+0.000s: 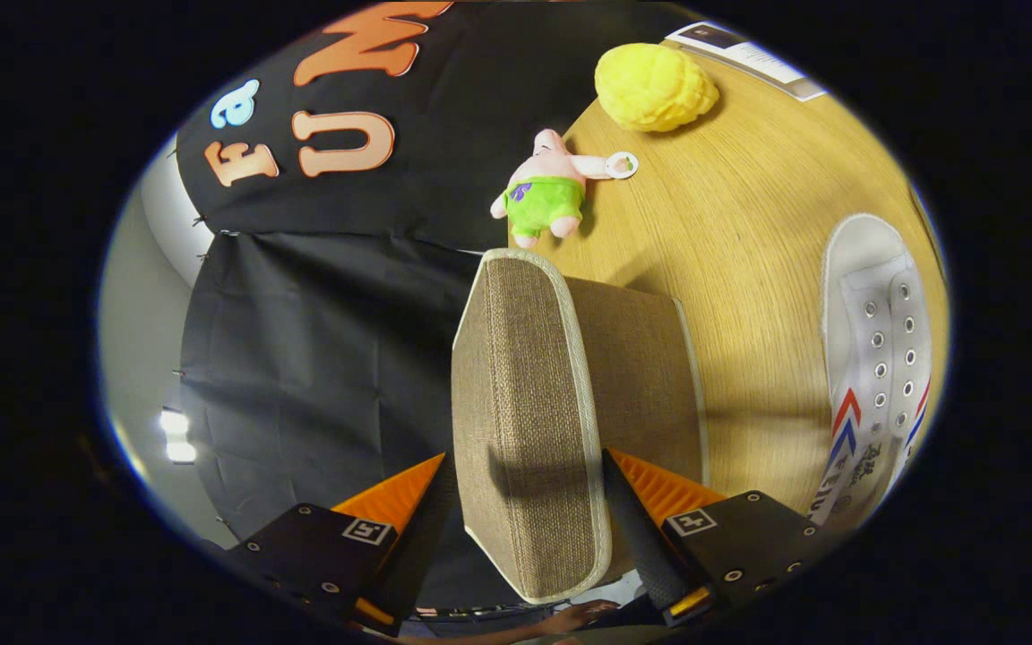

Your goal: Open the storage box then place both shoes into the box .Put the left shoe in first, then the right shoe, with the right side of both shoes facing outward in a uniform manner.

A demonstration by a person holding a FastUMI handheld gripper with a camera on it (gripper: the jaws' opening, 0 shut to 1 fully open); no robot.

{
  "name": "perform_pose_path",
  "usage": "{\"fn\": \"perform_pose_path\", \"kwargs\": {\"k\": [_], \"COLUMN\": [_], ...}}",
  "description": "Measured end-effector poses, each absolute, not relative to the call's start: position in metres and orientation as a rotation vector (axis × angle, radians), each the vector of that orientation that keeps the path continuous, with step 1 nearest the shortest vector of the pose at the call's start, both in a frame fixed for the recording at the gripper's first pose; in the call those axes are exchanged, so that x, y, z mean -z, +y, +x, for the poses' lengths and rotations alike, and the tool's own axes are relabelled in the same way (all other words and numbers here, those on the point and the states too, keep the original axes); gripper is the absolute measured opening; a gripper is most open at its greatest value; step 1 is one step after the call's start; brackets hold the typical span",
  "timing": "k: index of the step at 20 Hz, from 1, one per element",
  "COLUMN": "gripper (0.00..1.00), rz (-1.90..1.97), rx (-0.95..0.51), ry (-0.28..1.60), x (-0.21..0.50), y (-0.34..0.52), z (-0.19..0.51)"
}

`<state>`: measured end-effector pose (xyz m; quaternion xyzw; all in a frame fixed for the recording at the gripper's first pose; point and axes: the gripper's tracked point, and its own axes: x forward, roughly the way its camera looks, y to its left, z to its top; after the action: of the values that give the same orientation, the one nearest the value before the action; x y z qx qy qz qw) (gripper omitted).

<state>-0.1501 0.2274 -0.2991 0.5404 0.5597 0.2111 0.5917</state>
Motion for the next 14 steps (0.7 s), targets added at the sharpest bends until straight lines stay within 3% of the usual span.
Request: {"fn": "perform_pose_path", "kwargs": {"k": [7, 11, 14], "gripper": [0.79, 0.63, 0.44], "rz": [1.311, 1.277, 1.207], "rx": [-0.637, -0.76, -0.797], "ry": [1.209, 1.192, 1.171], "x": [0.237, 0.199, 0.188], "y": [0.231, 0.258, 0.28], "z": [-0.136, -0.138, -0.132]}}
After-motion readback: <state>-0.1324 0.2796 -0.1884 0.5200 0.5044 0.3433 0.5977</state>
